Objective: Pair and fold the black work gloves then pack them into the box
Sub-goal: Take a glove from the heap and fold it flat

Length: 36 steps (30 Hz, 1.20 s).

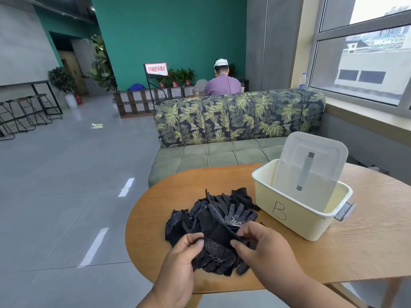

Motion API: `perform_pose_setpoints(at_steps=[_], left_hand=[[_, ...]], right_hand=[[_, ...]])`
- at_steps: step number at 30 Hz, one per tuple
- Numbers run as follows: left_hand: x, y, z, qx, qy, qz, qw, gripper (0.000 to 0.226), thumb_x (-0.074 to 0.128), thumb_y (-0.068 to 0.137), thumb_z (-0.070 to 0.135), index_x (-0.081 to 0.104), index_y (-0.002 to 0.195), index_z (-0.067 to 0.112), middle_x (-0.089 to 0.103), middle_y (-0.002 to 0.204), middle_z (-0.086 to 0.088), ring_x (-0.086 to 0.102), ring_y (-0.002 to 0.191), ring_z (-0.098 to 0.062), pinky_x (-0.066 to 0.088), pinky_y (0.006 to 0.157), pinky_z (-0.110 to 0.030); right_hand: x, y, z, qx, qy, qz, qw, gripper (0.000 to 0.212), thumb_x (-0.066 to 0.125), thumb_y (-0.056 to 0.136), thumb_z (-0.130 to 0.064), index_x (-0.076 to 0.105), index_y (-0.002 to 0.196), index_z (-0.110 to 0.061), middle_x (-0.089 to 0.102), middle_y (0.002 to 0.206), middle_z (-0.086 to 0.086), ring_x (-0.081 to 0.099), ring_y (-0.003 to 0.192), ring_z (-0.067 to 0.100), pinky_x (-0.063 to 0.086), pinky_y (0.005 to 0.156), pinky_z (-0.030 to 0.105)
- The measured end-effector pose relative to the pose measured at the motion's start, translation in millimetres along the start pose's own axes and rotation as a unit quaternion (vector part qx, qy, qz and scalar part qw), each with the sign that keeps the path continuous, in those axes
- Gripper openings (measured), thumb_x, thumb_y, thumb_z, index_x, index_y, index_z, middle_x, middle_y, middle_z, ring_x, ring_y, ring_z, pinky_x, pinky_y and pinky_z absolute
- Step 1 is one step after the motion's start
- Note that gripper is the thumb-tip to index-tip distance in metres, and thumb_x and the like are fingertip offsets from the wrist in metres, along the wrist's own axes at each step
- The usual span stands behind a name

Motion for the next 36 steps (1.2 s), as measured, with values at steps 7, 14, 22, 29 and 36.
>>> perform_pose_setpoints(at_steps=[7,14,22,29,36], left_hand=[[-3.3,-8.8,7.3,0.014,0.140,-0.064,0.988,0.010,0.067,0.096,0.007,0.074,0.098,0.013,0.070,0.099,-0.015,0.064,0.093,-0.022,0.045,0.088,-0.035],[-6.1,-8.1,15.3,0.039,0.224,-0.067,0.971,0.014,0.064,0.098,0.005,0.073,0.098,0.017,0.072,0.092,-0.001,0.065,0.088,-0.010,0.050,0.079,-0.020],[-2.0,-5.9,9.9,0.057,0.290,-0.077,0.952,0.037,0.066,0.094,-0.002,0.074,0.098,0.034,0.073,0.101,0.008,0.068,0.102,-0.008,0.052,0.093,-0.026],[-18.0,-0.1,11.8,0.042,0.313,-0.071,0.946,0.029,0.076,0.092,0.013,0.072,0.116,0.029,0.076,0.108,0.002,0.071,0.106,-0.020,0.057,0.092,-0.030],[-29.6,1.6,18.4,0.042,0.296,-0.073,0.952,0.020,0.080,0.087,0.006,0.077,0.104,0.017,0.078,0.102,-0.004,0.071,0.097,-0.012,0.055,0.085,-0.022]], right_hand=[[2.6,5.2,-0.4,-0.027,0.038,-0.044,0.998,0.027,0.079,0.087,-0.020,0.055,0.076,-0.027,0.069,0.111,-0.014,0.069,0.094,0.009,0.058,0.078,0.024],[11.6,5.8,12.2,0.067,0.220,-0.119,0.966,0.020,0.059,0.072,-0.004,0.053,0.084,-0.019,0.058,0.071,0.004,0.056,0.062,0.027,0.049,0.060,0.039],[26.8,4.5,15.7,0.123,0.186,-0.172,0.960,0.021,0.073,0.091,-0.025,0.072,0.112,-0.024,0.079,0.104,0.004,0.074,0.101,0.031,0.056,0.096,0.052],[19.4,1.0,11.2,0.109,0.171,-0.169,0.964,0.005,0.072,0.098,-0.015,0.077,0.096,-0.015,0.079,0.087,-0.003,0.072,0.082,0.010,0.054,0.074,0.023],[17.0,1.6,10.3,0.114,0.190,-0.181,0.958,0.008,0.077,0.094,-0.013,0.073,0.089,-0.009,0.073,0.078,-0.002,0.065,0.071,0.011,0.051,0.070,0.025]])
Point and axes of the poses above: each hand's wrist, its own y-axis towards the middle knuckle, its own x-axis out of the palm, z = x × y, the point moved 5 cm from there along y, towards the middle knuckle
